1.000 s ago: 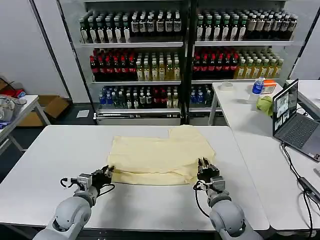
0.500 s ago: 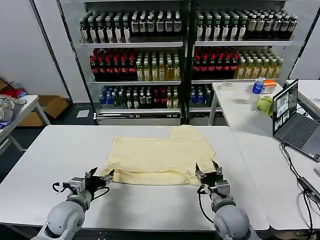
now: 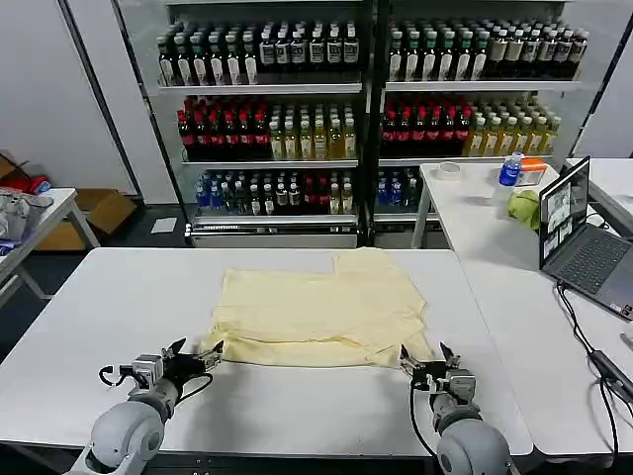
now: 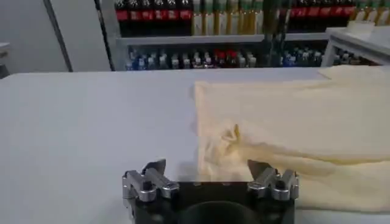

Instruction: Fold and organize the clothes.

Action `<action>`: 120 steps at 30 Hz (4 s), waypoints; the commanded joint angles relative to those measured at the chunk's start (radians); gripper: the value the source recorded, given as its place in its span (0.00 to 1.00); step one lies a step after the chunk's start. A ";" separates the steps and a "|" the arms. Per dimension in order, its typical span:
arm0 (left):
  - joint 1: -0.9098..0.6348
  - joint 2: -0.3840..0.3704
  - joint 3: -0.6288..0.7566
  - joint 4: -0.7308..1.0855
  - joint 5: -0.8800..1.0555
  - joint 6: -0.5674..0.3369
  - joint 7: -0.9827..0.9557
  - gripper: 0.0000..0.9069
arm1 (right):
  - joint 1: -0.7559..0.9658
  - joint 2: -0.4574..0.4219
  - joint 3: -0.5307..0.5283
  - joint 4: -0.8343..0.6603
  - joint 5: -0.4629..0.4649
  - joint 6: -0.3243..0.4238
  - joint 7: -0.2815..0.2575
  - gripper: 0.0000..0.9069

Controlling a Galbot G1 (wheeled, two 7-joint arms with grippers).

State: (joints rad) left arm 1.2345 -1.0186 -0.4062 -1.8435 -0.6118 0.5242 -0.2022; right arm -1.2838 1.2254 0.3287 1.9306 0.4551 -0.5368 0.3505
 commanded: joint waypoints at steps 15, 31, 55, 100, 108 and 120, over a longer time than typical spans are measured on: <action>0.013 0.003 -0.006 0.003 -0.011 -0.006 0.008 0.01 | -0.014 0.005 0.001 0.008 0.028 -0.006 0.012 0.00; 0.083 -0.011 -0.015 -0.059 -0.020 -0.007 0.014 0.01 | -0.041 -0.001 0.014 0.046 0.005 -0.001 0.004 0.00; 0.150 -0.034 -0.064 -0.175 -0.091 -0.043 -0.019 1.00 | -0.122 -0.020 0.061 0.122 -0.041 0.000 -0.002 1.00; 0.182 -0.055 -0.034 -0.145 -0.078 -0.005 0.020 0.01 | -0.143 -0.019 0.046 0.130 -0.060 0.008 -0.029 0.00; 0.299 -0.062 -0.065 -0.247 -0.063 -0.013 0.012 0.01 | -0.218 -0.035 0.076 0.182 -0.065 0.009 -0.037 0.00; 0.477 -0.052 -0.132 -0.356 -0.047 -0.018 0.004 0.01 | -0.376 -0.048 0.106 0.309 -0.104 0.010 -0.043 0.00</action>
State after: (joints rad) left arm 1.5970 -1.0708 -0.5131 -2.1348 -0.6631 0.5054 -0.1990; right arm -1.5971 1.1797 0.4327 2.1937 0.3563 -0.5237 0.3047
